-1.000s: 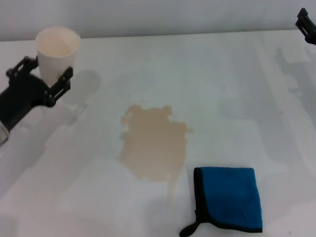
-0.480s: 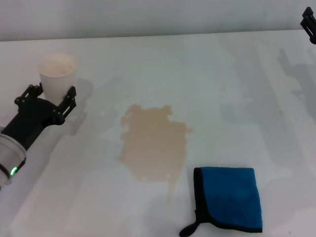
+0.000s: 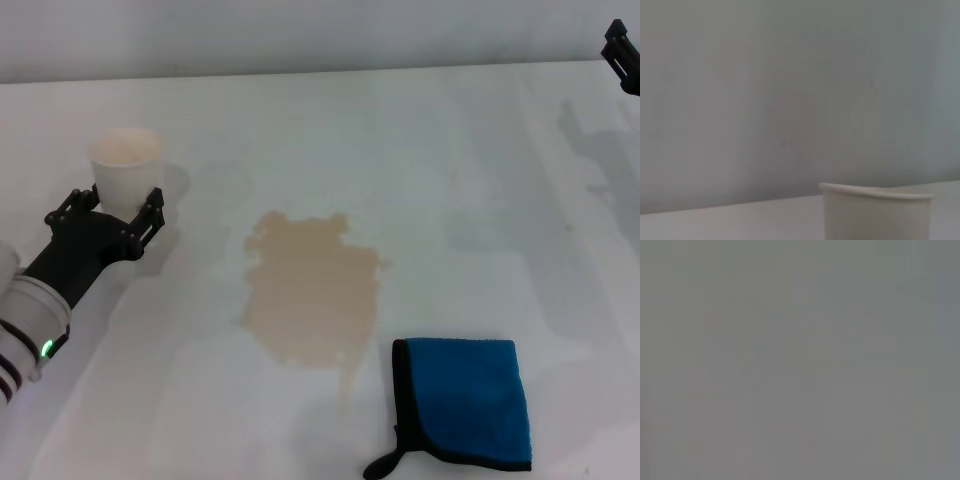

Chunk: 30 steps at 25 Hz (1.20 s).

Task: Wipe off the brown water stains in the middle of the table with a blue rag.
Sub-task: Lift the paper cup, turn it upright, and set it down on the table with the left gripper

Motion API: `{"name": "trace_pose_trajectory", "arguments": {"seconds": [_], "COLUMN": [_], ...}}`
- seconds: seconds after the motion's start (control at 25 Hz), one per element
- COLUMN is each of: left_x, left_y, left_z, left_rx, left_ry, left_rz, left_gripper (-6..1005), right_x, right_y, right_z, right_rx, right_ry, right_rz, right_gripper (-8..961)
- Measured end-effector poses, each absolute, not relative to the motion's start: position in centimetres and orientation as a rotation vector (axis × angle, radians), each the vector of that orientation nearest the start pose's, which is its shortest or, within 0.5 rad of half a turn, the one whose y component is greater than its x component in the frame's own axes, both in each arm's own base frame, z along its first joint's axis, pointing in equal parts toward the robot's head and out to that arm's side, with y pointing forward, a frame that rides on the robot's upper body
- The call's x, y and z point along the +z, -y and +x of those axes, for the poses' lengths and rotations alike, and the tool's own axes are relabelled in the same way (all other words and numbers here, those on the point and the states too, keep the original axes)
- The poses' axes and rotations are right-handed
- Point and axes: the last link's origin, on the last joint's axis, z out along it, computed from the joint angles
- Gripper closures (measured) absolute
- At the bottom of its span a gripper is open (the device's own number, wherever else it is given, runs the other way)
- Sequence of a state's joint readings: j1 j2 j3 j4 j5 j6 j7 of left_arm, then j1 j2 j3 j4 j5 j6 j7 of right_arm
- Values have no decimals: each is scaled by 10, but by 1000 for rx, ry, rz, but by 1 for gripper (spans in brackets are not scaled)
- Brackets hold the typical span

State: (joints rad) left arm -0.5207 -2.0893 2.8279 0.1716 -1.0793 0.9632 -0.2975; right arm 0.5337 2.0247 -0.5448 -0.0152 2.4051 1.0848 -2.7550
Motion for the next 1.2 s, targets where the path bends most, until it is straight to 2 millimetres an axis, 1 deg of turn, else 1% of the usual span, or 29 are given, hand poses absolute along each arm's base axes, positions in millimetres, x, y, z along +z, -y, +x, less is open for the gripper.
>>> {"name": "trace_pose_trajectory", "arguments": {"seconds": [0.36, 0.76, 0.96, 1.2], "left_x": [-90, -94, -100, -102], "left_y": [-329, -327, -325, -322], "left_z": [-311, -309, -309, -311], "left_rx": [-561, -516, -493, -483], "left_ry": [734, 661, 676, 691], "left_rz": [-1992, -2027, -2043, -2044], "left_gripper": [316, 316, 311, 307], "right_x": [42, 42, 42, 41], "right_y": [-363, -367, -368, -368], "right_z": [359, 356, 355, 355], "right_rx": [709, 713, 715, 716], "right_ry": [-698, -696, -695, -695], "right_rz": [-1431, -1436, -1437, -1438], "right_gripper": [83, 83, 83, 83]}}
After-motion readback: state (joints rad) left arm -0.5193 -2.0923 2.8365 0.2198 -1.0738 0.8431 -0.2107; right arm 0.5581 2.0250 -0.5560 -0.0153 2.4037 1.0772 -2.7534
